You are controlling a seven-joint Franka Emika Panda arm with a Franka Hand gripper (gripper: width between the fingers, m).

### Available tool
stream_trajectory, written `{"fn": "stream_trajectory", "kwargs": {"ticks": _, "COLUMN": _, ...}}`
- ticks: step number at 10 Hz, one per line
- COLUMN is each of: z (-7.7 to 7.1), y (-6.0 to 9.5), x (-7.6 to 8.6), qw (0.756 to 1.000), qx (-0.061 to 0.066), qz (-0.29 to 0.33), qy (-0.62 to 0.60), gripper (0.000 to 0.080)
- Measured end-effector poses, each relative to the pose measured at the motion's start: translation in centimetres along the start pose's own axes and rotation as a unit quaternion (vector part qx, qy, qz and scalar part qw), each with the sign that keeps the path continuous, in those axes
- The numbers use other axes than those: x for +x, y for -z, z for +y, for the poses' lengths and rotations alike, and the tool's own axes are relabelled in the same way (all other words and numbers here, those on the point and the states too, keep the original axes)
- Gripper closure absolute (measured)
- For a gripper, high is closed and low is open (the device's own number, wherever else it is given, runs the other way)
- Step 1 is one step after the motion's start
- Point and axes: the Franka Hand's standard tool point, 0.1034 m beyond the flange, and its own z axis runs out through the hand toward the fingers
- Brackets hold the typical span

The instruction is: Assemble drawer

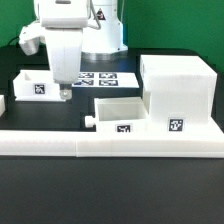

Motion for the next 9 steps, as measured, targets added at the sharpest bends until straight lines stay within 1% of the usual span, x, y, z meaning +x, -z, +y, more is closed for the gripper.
{"fn": "stream_trajectory", "kwargs": {"ticks": 2, "z": 0.0, "y": -1.1, "x": 1.7, "qw": 1.0, "qx": 0.009, "qz": 0.007, "qy": -0.009, "gripper": 0.0151}}
{"fn": "stream_trajectory", "kwargs": {"ticks": 3, "z": 0.1, "y": -1.6, "x": 2.4, "qw": 1.0, "qx": 0.012, "qz": 0.01, "qy": -0.018, "gripper": 0.0151}}
{"fn": "stream_trajectory", "kwargs": {"ticks": 4, "z": 0.5, "y": -1.7, "x": 3.0, "qw": 1.0, "qx": 0.012, "qz": 0.012, "qy": -0.025, "gripper": 0.0151}}
{"fn": "stream_trajectory", "kwargs": {"ticks": 5, "z": 1.1, "y": -1.7, "x": 3.6, "qw": 0.999, "qx": 0.01, "qz": 0.014, "qy": -0.034, "gripper": 0.0151}}
{"fn": "stream_trajectory", "kwargs": {"ticks": 6, "z": 2.2, "y": -1.3, "x": 4.3, "qw": 0.999, "qx": 0.005, "qz": 0.015, "qy": -0.047, "gripper": 0.0151}}
{"fn": "stream_trajectory", "kwargs": {"ticks": 8, "z": 3.9, "y": -0.3, "x": 5.2, "qw": 0.997, "qx": 0.008, "qz": 0.015, "qy": -0.073, "gripper": 0.0151}}
{"fn": "stream_trajectory", "kwargs": {"ticks": 9, "z": 4.7, "y": 0.2, "x": 5.7, "qw": 0.996, "qx": 0.004, "qz": 0.014, "qy": -0.093, "gripper": 0.0151}}
